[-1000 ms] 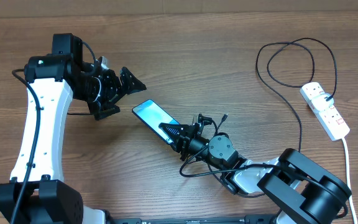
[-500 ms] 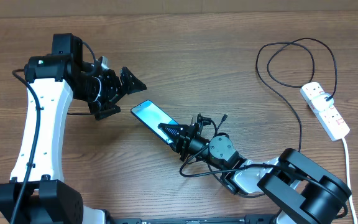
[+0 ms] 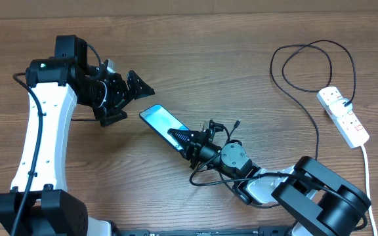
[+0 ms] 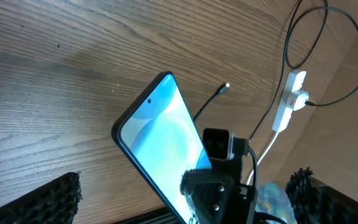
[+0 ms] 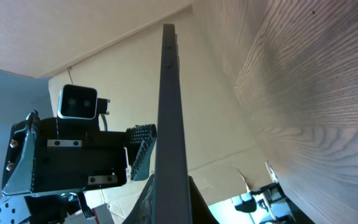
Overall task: Plug charger to phone and switch on socket
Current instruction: 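Move the open left gripper toward the phone's top edge, then close the left gripper on the phone's top edge, then open the right gripper and release the phone to the left gripper, then move the right gripper over the black cable's USB-C end, then lower the right gripper and grasp the USB-C plug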
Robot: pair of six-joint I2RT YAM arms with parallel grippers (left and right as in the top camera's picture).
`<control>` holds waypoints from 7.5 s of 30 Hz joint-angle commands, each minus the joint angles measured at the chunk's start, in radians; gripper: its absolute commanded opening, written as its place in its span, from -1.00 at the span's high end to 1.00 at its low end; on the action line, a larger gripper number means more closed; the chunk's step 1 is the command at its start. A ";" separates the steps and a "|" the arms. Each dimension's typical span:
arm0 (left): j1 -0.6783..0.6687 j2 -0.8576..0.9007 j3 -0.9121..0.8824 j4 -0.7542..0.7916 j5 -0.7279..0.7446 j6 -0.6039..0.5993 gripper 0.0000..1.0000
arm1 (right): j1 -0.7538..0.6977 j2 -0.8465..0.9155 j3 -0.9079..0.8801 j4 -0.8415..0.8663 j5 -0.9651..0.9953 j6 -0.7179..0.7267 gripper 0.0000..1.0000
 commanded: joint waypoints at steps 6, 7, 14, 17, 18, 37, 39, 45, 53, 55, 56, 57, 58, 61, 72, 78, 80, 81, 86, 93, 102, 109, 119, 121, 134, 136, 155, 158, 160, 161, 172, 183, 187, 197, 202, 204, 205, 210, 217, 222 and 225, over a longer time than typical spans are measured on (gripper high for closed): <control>-0.001 -0.013 0.019 0.002 -0.023 -0.014 -0.99 | 0.005 0.001 0.015 0.018 0.018 0.007 0.92; -0.001 -0.013 0.019 0.002 -0.023 -0.014 -1.00 | 0.004 0.001 0.015 0.018 0.018 0.007 0.92; -0.001 -0.013 0.019 0.002 -0.023 -0.014 -1.00 | 0.005 0.001 0.015 0.014 0.025 0.007 0.92; -0.001 -0.013 0.019 0.002 -0.023 -0.014 -1.00 | 0.005 0.001 0.015 0.014 0.025 0.007 0.92; -0.001 -0.013 0.019 0.002 -0.023 -0.014 -0.99 | 0.005 0.001 0.015 0.014 0.025 0.007 0.92; -0.013 -0.013 0.011 -0.032 -0.021 -0.014 -0.99 | 0.005 0.001 0.015 0.016 0.040 0.008 0.92; -0.017 -0.012 -0.001 -0.028 -0.021 -0.028 -0.99 | 0.005 0.001 0.015 0.016 0.040 0.027 0.92; -0.044 -0.010 -0.106 0.015 0.067 -0.101 -0.99 | 0.005 0.001 0.015 0.014 0.056 0.029 0.93; -0.097 -0.010 -0.292 0.168 0.195 -0.132 -0.90 | 0.005 0.001 0.015 0.014 0.059 0.029 0.92; -0.109 -0.010 -0.323 0.212 0.199 -0.161 -0.86 | 0.005 0.001 0.015 0.009 0.059 0.029 0.92; -0.114 -0.010 -0.336 0.229 0.198 -0.168 -0.81 | 0.005 0.001 0.015 0.003 0.059 0.029 0.92; -0.120 -0.009 -0.348 0.249 0.198 -0.171 -0.71 | 0.005 0.001 0.015 -0.004 0.058 0.029 0.92; -0.124 -0.009 -0.357 0.266 0.198 -0.173 -0.62 | 0.005 0.001 0.015 -0.009 0.058 0.029 0.92; -0.134 -0.009 -0.381 0.320 0.195 -0.191 -0.38 | 0.005 0.001 0.015 -0.006 0.052 0.029 0.92; -0.153 -0.009 -0.390 0.414 0.069 -0.301 0.25 | 0.005 0.001 0.015 -0.004 0.030 0.030 0.92; -0.189 -0.009 -0.390 0.455 0.063 -0.321 0.68 | 0.005 0.001 0.015 -0.004 0.016 0.030 0.92; -0.193 -0.009 -0.390 0.470 0.063 -0.334 0.81 | 0.005 0.001 0.015 -0.004 0.016 0.030 0.92; -0.194 -0.009 -0.390 0.475 0.063 -0.338 0.88 | 0.005 0.001 0.015 -0.004 0.016 0.030 0.92; -0.190 -0.009 -0.390 0.498 0.063 -0.347 0.92 | 0.005 0.001 0.015 -0.005 0.016 0.030 0.91; -0.189 -0.009 -0.390 0.515 0.068 -0.432 0.92 | 0.005 0.001 0.015 -0.005 0.016 0.030 0.81; -0.189 -0.009 -0.390 0.597 0.074 -0.546 0.92 | 0.005 0.001 0.015 -0.005 0.017 0.030 0.72; -0.189 -0.009 -0.390 0.705 0.069 -0.492 0.92 | 0.005 0.001 0.015 -0.005 0.016 0.030 0.47; -0.183 -0.009 -0.390 0.738 -0.026 -0.152 0.91 | 0.005 0.001 0.015 -0.112 -0.014 0.024 -0.32; -0.176 -0.009 -0.390 0.718 -0.027 -0.104 0.91 | 0.005 0.001 0.015 -0.192 -0.014 0.016 -0.53; -0.106 -0.009 -0.390 0.479 -0.106 0.095 0.92 | -0.060 -0.019 0.015 -0.333 -0.048 -0.696 -0.99; -0.106 -0.009 -0.390 0.461 -0.106 0.110 0.91 | -0.082 -0.040 0.015 -0.368 -0.057 -0.713 -0.99; -0.106 -0.009 -0.390 0.447 -0.105 0.110 0.91 | -0.346 -0.396 0.292 -1.536 0.082 -1.008 -0.99; -0.106 -0.009 -0.390 0.446 -0.105 0.110 0.92 | -0.363 -0.396 0.328 -1.573 0.096 -1.058 -1.00; -0.106 -0.009 -0.390 0.446 -0.104 0.110 0.91 | -0.366 -0.396 0.328 -1.566 0.105 -1.057 -1.00; -0.106 -0.009 -0.390 0.446 -0.104 0.110 0.91 | -0.366 -0.396 0.328 -1.569 0.113 -1.056 -1.00; -0.106 -0.009 -0.390 0.447 -0.104 0.109 0.91 | -0.391 -0.353 0.328 -1.685 0.338 -1.075 -0.89; -0.106 -0.009 -0.390 0.446 -0.101 0.106 0.92 | -0.391 -0.121 0.390 -1.576 0.337 -1.144 -0.47; -0.106 -0.009 -0.390 0.447 -0.089 0.106 0.91 | -0.389 -0.061 0.426 -1.572 0.338 -1.147 -0.32; -0.106 -0.009 -0.390 0.447 -0.089 0.098 0.92 | -0.380 -0.025 0.443 -1.608 0.308 -1.147 0.14; -0.106 -0.009 -0.390 0.450 -0.089 0.098 0.91 | -0.380 -0.024 0.444 -1.614 0.296 -1.152 0.46; -0.106 -0.009 -0.390 0.450 -0.087 0.096 0.92 | -0.380 -0.024 0.446 -1.618 0.280 -1.151 0.55; -0.106 -0.009 -0.390 0.449 -0.084 0.091 0.92 | -0.380 -0.024 0.446 -1.626 0.274 -1.151 0.60; -0.106 -0.009 -0.390 0.455 -0.078 0.091 0.91 | -0.380 -0.009 0.445 -1.715 0.365 -1.163 0.63; -0.106 -0.009 -0.390 0.458 -0.078 0.091 0.92 | -0.380 0.025 0.445 -1.701 0.370 -1.210 0.46; -0.106 -0.009 -0.390 0.463 -0.078 0.090 0.91 | -0.379 0.058 0.445 -1.666 0.320 -1.210 0.88; -0.106 -0.009 -0.390 0.471 -0.078 0.081 0.92 | -0.365 0.075 0.445 -1.668 0.280 -1.210 0.92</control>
